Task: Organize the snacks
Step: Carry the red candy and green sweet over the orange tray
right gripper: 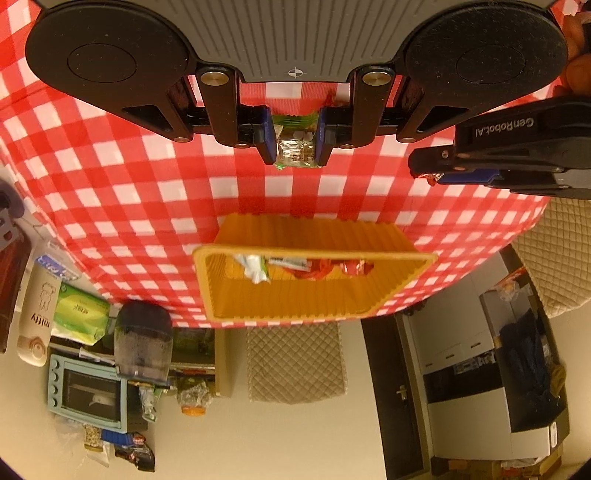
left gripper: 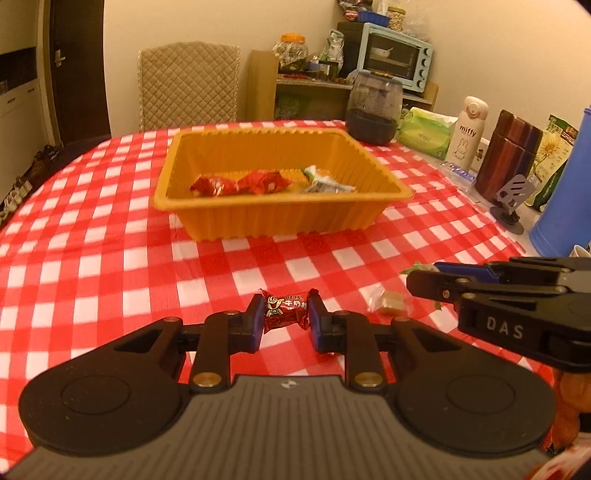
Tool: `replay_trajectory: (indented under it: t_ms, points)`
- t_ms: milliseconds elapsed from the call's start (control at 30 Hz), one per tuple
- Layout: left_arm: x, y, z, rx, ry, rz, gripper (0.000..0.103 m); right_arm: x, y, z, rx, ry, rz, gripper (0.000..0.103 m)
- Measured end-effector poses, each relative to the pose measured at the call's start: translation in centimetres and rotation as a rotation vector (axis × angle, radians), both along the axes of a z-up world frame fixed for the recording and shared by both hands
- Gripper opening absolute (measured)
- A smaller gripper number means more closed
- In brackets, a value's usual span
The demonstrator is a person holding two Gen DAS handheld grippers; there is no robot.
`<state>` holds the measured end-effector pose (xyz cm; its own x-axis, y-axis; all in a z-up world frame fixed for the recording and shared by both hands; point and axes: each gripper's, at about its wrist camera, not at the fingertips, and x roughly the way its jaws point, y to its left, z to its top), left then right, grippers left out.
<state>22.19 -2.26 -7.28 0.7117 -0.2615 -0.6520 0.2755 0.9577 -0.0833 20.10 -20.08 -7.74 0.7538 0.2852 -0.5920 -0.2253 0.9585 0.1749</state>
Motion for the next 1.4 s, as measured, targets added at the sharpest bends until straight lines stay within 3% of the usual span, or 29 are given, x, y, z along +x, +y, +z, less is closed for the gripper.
replay_trajectory:
  t_ms: [667,1400]
  points:
    - [3.2,0.4,5.7,-0.036,-0.091,0.013,0.022,3.1,-0.1,5.3,0.061,-0.093,-0.043,0.023]
    - [10.5,1.0,6.7,-0.044,-0.093,0.064,0.022,10.2,0.0,7.2,0.076,-0.133,-0.104,0.023]
